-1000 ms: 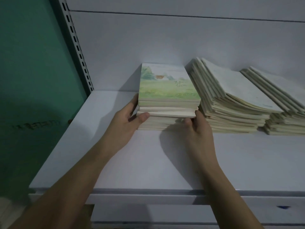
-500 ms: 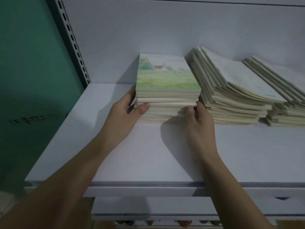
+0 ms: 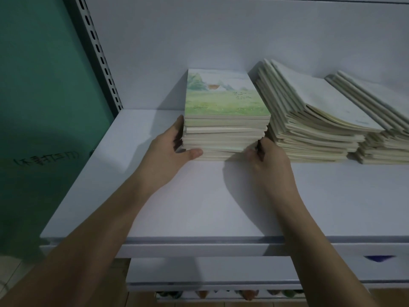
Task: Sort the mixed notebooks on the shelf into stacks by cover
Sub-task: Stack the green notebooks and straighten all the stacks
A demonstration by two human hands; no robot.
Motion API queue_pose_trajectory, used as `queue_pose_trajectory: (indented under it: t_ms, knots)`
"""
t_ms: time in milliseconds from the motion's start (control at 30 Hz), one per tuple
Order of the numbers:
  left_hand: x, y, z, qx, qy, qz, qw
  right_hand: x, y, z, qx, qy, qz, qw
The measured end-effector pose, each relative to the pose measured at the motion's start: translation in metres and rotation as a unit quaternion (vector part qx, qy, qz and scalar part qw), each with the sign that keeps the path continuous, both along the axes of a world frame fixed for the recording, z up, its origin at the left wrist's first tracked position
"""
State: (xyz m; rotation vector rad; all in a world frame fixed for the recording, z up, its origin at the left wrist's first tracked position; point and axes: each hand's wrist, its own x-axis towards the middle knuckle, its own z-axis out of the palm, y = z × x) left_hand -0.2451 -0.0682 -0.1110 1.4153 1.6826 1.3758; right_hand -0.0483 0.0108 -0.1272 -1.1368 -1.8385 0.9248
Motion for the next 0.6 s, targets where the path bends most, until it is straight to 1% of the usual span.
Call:
queue_pose_trajectory:
  t_ms: [100,200,367,467,600]
  knots:
    - [-0.001,0.0,0.002,-0.005,0.012,-0.007,1.0,0.002,0.002,0.0,-0.004,-0.024,0.003,1.0]
    - [-0.004,0.0,0.004,-0.003,0.021,0.001,1.0,0.005,0.001,0.004,0.023,-0.03,-0.004,0.999]
    - [-0.003,0.001,0.002,-0.002,0.007,0.029,1.0,0.004,0.005,0.009,0.035,-0.03,-0.047,0.998]
    - [-0.003,0.001,-0.001,-0.004,0.023,0.033,0.999,0.003,0.003,0.008,0.02,-0.026,-0.056,0.998]
    - [-0.003,0.0,-0.002,-0.015,0.027,0.028,0.999,0.0,-0.003,0.006,-0.021,0.017,-0.035,0.999]
